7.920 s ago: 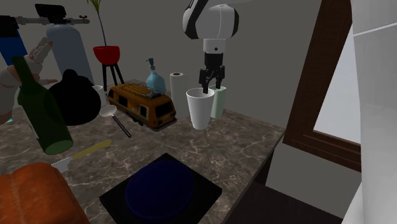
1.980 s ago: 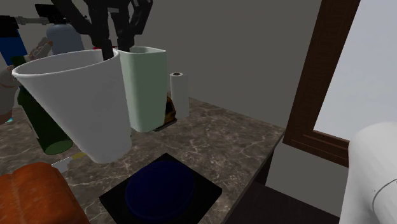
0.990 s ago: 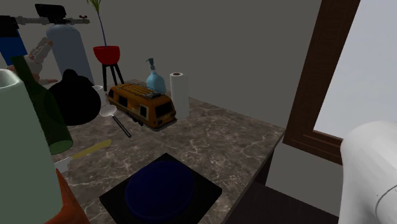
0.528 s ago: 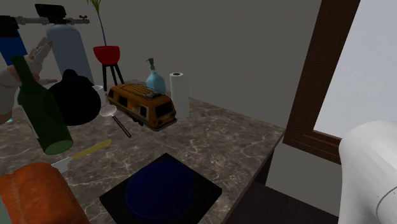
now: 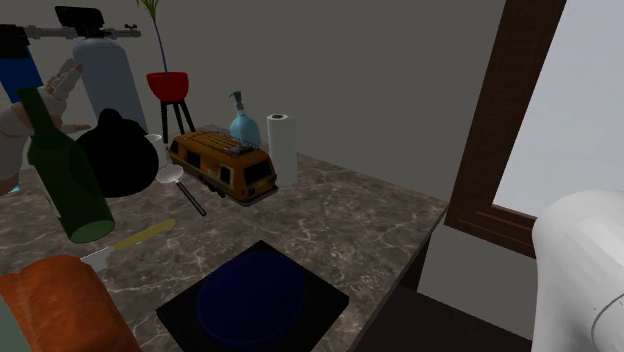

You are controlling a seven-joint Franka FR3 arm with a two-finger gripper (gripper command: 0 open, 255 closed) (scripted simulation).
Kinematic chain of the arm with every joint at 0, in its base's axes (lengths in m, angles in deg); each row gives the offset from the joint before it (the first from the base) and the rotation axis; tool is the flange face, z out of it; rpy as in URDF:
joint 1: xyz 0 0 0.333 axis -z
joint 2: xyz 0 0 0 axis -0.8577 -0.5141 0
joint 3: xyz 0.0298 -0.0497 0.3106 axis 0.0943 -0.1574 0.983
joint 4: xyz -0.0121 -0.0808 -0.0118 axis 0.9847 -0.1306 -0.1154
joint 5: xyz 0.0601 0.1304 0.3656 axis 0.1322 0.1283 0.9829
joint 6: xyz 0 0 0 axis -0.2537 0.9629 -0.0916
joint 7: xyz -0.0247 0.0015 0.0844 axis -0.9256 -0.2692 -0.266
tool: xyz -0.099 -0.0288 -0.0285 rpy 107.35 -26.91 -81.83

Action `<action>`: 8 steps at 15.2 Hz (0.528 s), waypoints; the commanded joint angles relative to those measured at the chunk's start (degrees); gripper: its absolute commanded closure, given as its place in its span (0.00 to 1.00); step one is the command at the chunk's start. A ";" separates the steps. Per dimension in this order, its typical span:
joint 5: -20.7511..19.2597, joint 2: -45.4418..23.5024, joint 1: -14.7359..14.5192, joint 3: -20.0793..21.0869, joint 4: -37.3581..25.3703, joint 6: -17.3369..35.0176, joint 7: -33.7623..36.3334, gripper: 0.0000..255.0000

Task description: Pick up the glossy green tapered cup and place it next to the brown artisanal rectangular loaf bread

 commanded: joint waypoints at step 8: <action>0.22 -0.41 -0.15 0.40 6.53 7.00 -0.33 1.00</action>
